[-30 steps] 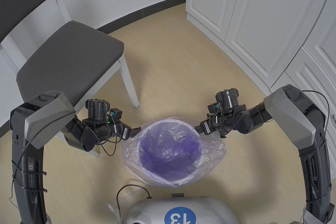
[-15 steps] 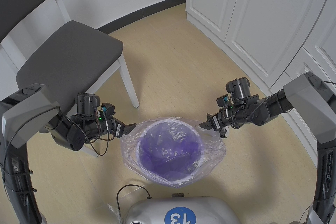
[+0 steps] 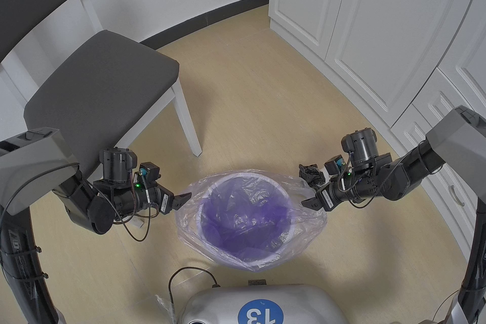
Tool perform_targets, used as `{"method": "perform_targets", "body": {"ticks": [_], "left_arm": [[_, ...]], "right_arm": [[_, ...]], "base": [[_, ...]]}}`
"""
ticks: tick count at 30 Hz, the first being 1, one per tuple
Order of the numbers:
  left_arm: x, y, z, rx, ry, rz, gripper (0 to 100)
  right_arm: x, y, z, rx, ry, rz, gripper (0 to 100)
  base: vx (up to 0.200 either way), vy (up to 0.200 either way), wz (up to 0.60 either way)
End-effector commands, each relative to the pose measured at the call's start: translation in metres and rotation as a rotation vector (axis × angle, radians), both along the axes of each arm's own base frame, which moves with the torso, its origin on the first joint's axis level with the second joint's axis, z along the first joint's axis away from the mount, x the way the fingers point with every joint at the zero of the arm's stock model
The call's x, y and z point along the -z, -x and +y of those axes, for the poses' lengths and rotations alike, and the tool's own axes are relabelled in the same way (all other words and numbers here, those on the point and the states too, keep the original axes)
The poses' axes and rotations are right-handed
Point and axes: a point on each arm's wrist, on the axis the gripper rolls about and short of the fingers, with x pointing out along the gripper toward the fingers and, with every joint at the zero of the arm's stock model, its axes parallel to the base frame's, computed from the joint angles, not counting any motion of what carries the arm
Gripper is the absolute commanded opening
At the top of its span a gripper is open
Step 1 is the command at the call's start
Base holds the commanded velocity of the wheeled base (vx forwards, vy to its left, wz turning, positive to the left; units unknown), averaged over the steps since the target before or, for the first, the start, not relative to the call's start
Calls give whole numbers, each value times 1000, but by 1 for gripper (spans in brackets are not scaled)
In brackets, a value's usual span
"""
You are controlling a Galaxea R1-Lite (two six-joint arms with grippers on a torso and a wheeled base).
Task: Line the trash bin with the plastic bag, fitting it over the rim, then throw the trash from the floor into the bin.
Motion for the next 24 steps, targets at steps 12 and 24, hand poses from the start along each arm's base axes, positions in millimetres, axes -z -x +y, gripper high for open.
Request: {"method": "perform_targets", "body": {"ticks": [12, 24], "left_arm": [[50, -9, 1, 2, -72, 42, 100], [84, -36, -8, -4, -112, 38, 100]], "right_arm": [[47, 1, -2, -15, 47, 75, 100], [87, -47, 8, 3, 31, 38, 100]], "base": [[0, 0, 0], [0, 0, 0]]}}
